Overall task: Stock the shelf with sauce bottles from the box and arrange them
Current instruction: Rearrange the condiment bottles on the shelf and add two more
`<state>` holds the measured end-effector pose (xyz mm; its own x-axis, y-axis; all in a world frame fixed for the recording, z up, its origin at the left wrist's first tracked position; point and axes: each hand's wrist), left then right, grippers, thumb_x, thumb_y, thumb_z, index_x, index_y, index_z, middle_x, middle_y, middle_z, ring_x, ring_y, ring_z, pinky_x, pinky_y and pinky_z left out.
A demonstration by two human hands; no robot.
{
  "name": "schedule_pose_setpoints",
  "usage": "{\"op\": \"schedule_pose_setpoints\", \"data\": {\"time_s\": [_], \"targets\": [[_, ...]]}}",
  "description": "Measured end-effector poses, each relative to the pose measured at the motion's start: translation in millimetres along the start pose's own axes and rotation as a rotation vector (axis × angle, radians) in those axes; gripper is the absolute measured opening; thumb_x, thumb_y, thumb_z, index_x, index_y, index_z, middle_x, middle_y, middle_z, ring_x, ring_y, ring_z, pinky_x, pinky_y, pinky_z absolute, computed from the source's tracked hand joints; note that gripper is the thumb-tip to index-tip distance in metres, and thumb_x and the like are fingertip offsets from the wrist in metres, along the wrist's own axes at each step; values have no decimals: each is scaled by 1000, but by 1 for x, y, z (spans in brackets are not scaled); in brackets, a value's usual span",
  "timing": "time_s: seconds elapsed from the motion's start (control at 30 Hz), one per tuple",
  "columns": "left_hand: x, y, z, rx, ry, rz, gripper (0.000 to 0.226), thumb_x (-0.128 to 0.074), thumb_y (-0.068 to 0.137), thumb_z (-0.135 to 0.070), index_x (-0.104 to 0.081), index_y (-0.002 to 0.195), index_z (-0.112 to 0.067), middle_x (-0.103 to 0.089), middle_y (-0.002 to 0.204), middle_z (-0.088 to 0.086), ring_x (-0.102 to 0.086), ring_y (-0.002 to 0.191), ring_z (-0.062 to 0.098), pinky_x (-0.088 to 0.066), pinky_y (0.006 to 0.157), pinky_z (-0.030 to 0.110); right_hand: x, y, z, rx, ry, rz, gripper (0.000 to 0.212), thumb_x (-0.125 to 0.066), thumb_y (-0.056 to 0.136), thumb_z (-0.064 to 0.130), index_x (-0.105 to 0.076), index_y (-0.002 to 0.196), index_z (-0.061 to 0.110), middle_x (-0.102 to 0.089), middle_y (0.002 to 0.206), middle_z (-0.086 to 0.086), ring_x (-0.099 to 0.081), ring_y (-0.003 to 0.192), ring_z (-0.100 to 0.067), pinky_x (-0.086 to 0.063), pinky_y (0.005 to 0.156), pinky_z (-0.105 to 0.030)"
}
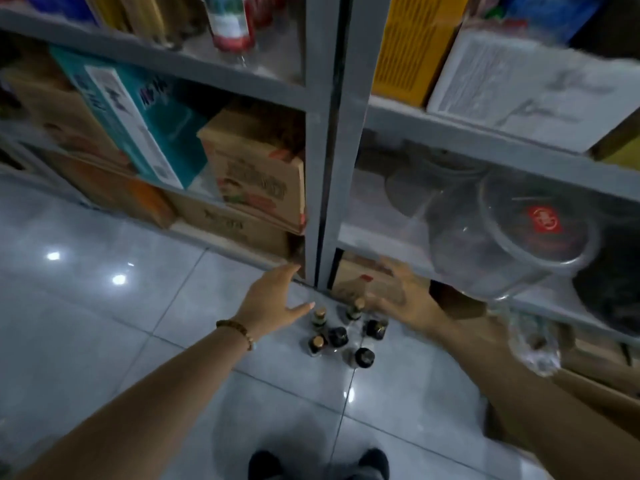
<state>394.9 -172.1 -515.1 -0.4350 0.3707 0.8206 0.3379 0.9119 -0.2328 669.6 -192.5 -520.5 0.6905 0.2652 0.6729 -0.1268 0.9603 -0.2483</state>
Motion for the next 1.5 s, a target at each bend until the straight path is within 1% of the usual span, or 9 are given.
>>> {"op": "schedule_pose_setpoints", "data": {"time_s": [0.27,0.43,0.53,0.63,0.77,0.93,1.13,1.3,1.5], "targets": [[-175,74,98,82,-82,24,86,-61,78,-59,-27,145,-18,-36,148,2,-34,135,17,-36,106,31,-124,65,-166,-88,223,25,94,-64,64,76,-32,142,34,-54,137,1,-52,125,-17,-41,108,-44],[-284,123,152,123,-187,32,90,-65,76,-56,-22,147,-21,-33,149,-1,-34,135,17,-35,106,33,-194,115,-272,-117,289,14,106,-71,60,73,-32,144,22,-54,136,1,-50,127,-17,-40,108,-45],[-340,154,183,141,-334,32,91,-70,73,-54,-24,146,-23,-34,148,-3,-34,135,15,-35,107,32,-227,141,-315,-107,339,-18,91,-78,68,51,-36,141,16,-55,132,4,-49,127,-15,-41,108,-29],[-384,180,209,91,-444,-4,82,-73,74,-46,-34,141,-22,-45,139,-5,-41,129,12,-37,103,28,-253,163,-349,-104,351,-82,90,-76,65,58,-43,137,15,-57,131,2,-52,123,-13,-41,108,-33],[-421,201,228,-28,-532,-32,55,-75,76,-31,-50,125,-24,-61,117,-10,-54,110,-4,-43,97,17,-279,184,-373,-54,306,-145,34,-74,81,21,-60,112,17,-67,109,4,-60,106,-10,-45,95,-27],[-440,212,236,-92,-595,-78,32,-72,80,-20,-62,111,-18,-63,107,-15,-55,102,-15,-42,89,6,-290,195,-384,-1,251,-240,32,-72,83,12,-51,69,33,-60,61,26,-55,64,9,-38,64,-7],[-438,211,231,-82,-646,-103,15,-70,81,-14,-63,94,-20,-66,96,-3,-61,97,5,-47,88,18,-293,192,-381,20,241,-272,30,-72,82,13,-55,71,34,-61,65,21,-57,68,13,-40,66,-5],[-415,209,225,-91,-643,-86,11,-70,81,-12,-64,86,-20,-67,89,-4,-62,88,3,-46,85,24,-290,186,-373,-23,248,-241,31,-74,81,15,-51,64,28,-55,60,14,-53,58,6,-38,60,-13],[-337,202,191,-223,-529,-99,6,-68,83,-23,-66,87,-19,-69,88,-4,-64,88,7,-50,83,28,-236,165,-322,61,200,-205,12,-73,81,24,-61,79,27,-66,79,12,-61,77,0,-47,71,-13]]}}
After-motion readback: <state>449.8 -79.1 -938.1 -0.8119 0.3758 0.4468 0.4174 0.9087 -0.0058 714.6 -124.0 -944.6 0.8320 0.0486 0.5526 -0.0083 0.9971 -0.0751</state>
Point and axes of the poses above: each hand's wrist, its own y-axis towards the middle knuckle, its own x-axis out of the back of the hand, z = x × y
